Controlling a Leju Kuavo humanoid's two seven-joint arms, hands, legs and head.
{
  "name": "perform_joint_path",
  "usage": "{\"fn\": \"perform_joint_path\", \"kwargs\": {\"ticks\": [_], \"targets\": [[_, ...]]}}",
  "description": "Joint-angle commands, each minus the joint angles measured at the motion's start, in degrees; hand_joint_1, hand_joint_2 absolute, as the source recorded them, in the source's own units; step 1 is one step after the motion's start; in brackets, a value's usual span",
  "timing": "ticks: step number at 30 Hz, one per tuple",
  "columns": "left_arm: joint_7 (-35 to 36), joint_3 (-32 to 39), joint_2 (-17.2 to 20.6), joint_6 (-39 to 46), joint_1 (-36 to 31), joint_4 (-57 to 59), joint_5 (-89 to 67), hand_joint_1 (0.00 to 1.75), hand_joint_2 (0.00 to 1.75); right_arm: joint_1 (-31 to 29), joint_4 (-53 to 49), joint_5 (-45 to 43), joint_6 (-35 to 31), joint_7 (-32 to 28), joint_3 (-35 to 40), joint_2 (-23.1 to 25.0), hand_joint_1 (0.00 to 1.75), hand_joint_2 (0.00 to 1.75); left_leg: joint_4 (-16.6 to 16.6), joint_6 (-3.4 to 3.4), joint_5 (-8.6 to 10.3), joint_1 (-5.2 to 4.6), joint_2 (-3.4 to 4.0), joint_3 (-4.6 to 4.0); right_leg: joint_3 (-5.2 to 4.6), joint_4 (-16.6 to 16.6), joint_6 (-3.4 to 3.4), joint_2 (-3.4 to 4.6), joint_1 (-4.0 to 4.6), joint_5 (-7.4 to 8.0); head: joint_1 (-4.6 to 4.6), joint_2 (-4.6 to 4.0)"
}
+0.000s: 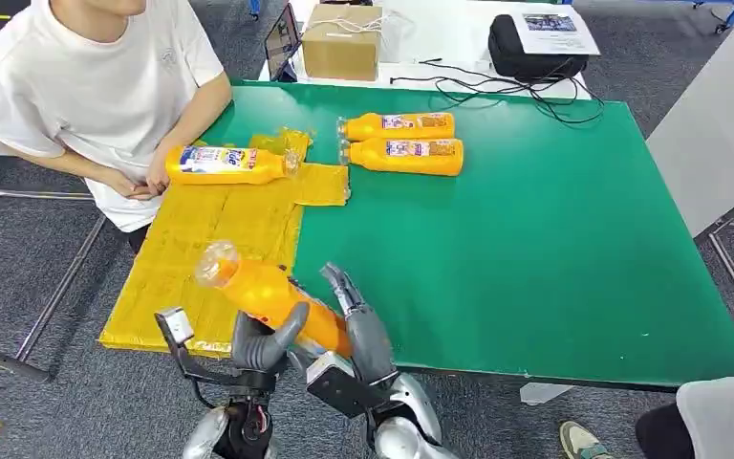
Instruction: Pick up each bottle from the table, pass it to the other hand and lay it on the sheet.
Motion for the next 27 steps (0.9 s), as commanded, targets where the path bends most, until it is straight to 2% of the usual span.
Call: {"fn": "perform_joint_path", "kwargs": {"ticks": [1, 4, 21, 27], "targets": [[-5.8, -1.0, 2.5, 17.4, -4.2, 3.6, -21.5, 1.75, 1.75, 4.0, -5.2, 2.3, -5.6, -2.7, -2.2, -1.5, 0.0, 0.0, 0.0, -0.11, -0.09, 0.1, -0.19, 0.23, 0.27, 0.0, -0.13, -0.04, 0.08, -0.12, 0.0, 0.0], [-3.1, -0.5, 4.7, 19.7, -7.7, 9.3, -31.1, 1.75, 1.75, 5.1, -8.0, 4.7, -7.6, -3.2, -2.4, -2.5, 0.0, 0.0, -0.1, -0.08, -0.01, 0.05, -0.23, 0.17, 0.19, -0.1, -0.09, -0.1, 0.04, -0.06, 0.0, 0.0], [-3.5, 0.9, 4.2, 18.3, -7.6, 9.8, -31.8, 1.75, 1.75, 5.0, -8.1, 4.9, -7.2, -3.0, -2.6, -2.5, 0.0, 0.0, 0.0, -0.1, -0.08, 0.08, -0.21, 0.24, 0.25, -0.1, -0.13, -0.02, 0.07, -0.1, 0.02, 0.0], [1.8, 3.9, 8.9, 26.1, -15.8, 16.1, -54.2, 1.75, 1.75, 4.5, -10.7, 4.7, -6.9, -4.1, -4.5, -1.8, 0.0, 0.0, 0.0, -0.12, -0.01, 0.09, -0.24, 0.17, 0.17, 0.0, -0.15, -0.05, 0.08, -0.06, 0.02, 0.0]]}}
